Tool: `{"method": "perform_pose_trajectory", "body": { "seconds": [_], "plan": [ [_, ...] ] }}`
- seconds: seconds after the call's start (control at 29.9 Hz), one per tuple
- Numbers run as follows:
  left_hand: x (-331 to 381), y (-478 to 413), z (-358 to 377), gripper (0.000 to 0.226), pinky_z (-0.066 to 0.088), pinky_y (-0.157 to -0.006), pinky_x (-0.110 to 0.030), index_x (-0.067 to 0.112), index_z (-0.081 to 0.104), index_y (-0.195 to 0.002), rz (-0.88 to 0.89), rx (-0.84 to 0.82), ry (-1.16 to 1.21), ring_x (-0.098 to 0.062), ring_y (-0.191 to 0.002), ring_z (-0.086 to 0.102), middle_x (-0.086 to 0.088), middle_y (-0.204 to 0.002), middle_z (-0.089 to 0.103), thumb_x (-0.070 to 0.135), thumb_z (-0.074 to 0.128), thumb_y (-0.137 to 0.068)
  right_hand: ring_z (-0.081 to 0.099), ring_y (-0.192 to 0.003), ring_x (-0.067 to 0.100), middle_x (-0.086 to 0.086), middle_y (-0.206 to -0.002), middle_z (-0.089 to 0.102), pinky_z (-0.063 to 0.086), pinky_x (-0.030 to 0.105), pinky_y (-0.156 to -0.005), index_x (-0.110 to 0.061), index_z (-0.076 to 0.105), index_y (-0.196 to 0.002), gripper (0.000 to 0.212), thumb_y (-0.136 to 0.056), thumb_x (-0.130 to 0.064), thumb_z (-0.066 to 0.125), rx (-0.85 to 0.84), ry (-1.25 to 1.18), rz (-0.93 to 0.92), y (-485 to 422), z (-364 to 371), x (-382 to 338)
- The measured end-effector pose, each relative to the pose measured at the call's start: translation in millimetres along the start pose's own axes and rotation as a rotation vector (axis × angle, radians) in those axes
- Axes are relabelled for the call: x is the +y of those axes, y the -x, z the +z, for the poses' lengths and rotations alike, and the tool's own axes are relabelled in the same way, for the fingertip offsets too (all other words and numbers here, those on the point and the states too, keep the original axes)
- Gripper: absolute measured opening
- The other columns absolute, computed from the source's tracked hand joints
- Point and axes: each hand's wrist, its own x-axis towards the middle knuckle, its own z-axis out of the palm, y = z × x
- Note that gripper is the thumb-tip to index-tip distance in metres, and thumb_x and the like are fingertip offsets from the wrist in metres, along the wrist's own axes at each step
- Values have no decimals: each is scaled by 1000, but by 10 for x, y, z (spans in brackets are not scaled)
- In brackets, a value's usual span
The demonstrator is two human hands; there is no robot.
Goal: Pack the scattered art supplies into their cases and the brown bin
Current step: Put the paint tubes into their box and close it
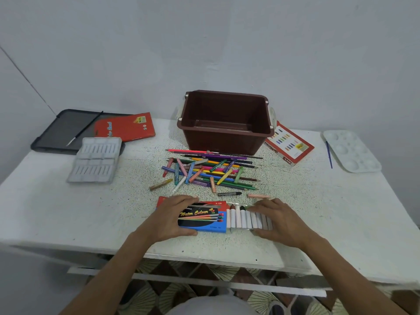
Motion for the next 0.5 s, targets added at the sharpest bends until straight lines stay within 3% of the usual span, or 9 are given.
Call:
{"method": "perform_pose_trajectory", "body": {
  "seconds": [0.17, 0.33, 0.5],
  "plan": [
    [-2, 10, -10, 92, 26, -105, -23, 35, 34, -145, 28, 7, 1, 5, -123, 29, 14, -143, 40, 72, 66, -68, 37, -103, -3, -17, -130, 55, 33, 17, -87, -40, 54, -132, 59, -79, -63, 67, 5, -122, 22, -20, -40, -16],
    [1, -3, 2, 91, 25, -104, -22, 36, 34, -145, 36, 1, 9, 3, -125, 30, 15, -142, 39, 69, 69, -69, 47, -107, 13, -12, -129, 57, 44, 33, -89, -36, 53, -134, 63, -81, -71, 54, -6, -36, -32, -10, 58, -105],
    [-18, -20, 33, 92, 28, -108, -26, 37, 33, -146, 28, -10, 17, -1, -129, 32, 15, -144, 37, 71, 69, -68, 50, -107, 18, -6, -131, 57, 47, 37, -86, -32, 53, -135, 65, -82, -69, 53, 43, 34, -57, -68, 178, -233]
  ]
}}
